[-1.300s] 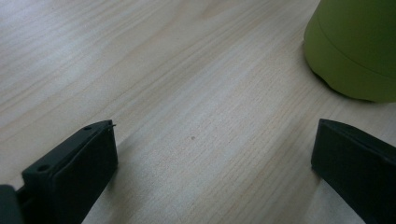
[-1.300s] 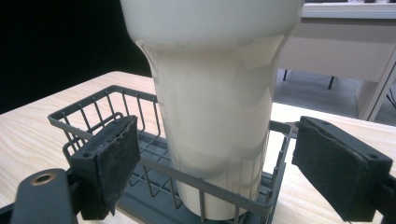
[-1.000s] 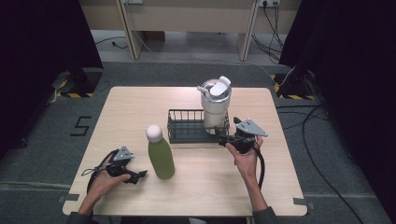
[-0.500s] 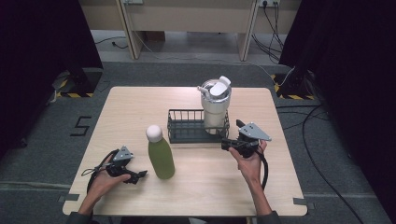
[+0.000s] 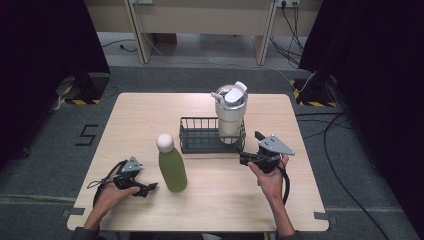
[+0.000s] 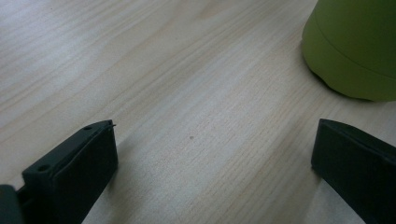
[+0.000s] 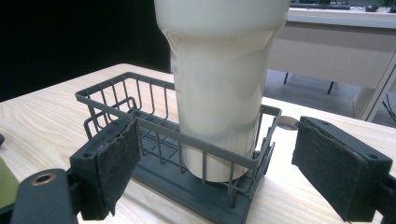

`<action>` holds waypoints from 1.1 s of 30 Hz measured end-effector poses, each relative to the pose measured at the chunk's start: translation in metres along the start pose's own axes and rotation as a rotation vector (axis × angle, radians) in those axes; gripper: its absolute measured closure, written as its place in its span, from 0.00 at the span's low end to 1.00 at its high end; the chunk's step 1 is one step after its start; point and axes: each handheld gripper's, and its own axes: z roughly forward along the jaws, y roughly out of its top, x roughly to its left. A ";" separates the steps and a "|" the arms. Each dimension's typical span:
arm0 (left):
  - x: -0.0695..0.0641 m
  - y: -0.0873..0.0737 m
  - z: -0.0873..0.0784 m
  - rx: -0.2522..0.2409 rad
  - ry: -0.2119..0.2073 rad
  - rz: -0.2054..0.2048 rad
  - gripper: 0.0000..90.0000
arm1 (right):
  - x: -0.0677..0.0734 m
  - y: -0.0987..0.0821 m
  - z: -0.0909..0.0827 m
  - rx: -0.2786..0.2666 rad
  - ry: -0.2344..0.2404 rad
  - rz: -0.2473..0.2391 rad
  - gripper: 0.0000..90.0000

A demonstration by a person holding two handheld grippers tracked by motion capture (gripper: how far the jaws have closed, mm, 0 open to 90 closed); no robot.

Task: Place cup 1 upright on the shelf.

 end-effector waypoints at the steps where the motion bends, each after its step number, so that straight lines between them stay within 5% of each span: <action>1: 0.000 0.000 0.000 0.000 0.000 0.000 0.00 | 0.000 0.000 0.000 -0.004 0.000 0.002 0.17; 33: 0.000 0.000 0.000 0.000 0.000 0.000 0.00 | 0.005 -0.014 -0.025 0.028 0.016 -0.031 0.17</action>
